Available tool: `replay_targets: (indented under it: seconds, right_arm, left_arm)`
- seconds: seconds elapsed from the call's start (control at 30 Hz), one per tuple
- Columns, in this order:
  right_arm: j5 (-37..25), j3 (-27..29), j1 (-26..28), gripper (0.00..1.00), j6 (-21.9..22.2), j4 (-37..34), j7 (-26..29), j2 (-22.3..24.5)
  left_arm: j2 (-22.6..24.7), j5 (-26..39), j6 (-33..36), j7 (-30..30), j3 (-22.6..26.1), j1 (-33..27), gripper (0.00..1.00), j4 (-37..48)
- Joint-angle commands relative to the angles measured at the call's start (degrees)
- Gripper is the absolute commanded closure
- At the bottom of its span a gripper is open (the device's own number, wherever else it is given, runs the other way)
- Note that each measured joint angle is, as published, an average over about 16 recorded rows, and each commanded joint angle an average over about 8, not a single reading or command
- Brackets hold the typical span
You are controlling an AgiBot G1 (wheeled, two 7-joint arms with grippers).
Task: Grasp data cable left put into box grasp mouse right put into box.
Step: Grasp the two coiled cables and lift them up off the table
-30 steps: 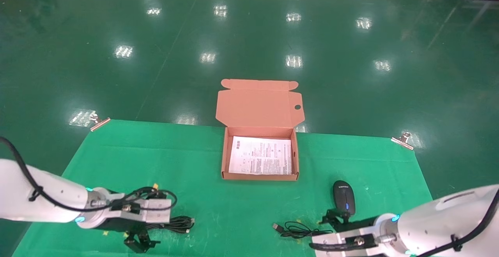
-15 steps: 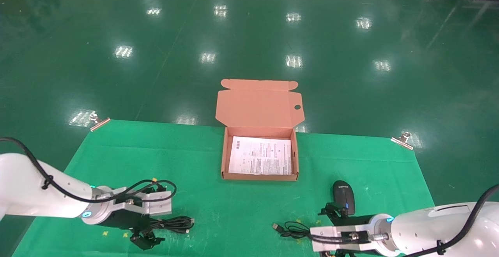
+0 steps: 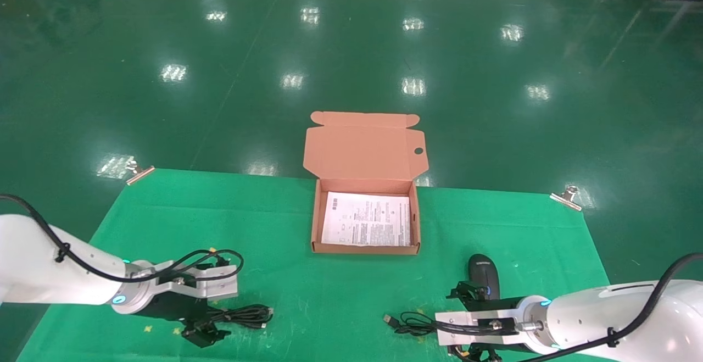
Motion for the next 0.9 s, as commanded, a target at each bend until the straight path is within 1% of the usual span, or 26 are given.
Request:
replay_targets:
  seconds: [0.03,0.9]
  right_arm:
    - [0.03,0.01,0.02,1.00,0.00,-0.01,0.00,-0.01]
    - [-0.06,-0.02,0.11,1.00,-0.36,0.53,0.21,0.16]
  left_arm:
    - [-0.02,-0.03,-0.03,-0.03,-0.01,-0.03,1.00,0.01]
    - [-0.09,0.09,0.27,-0.47,0.06,0.18,1.00,-1.06]
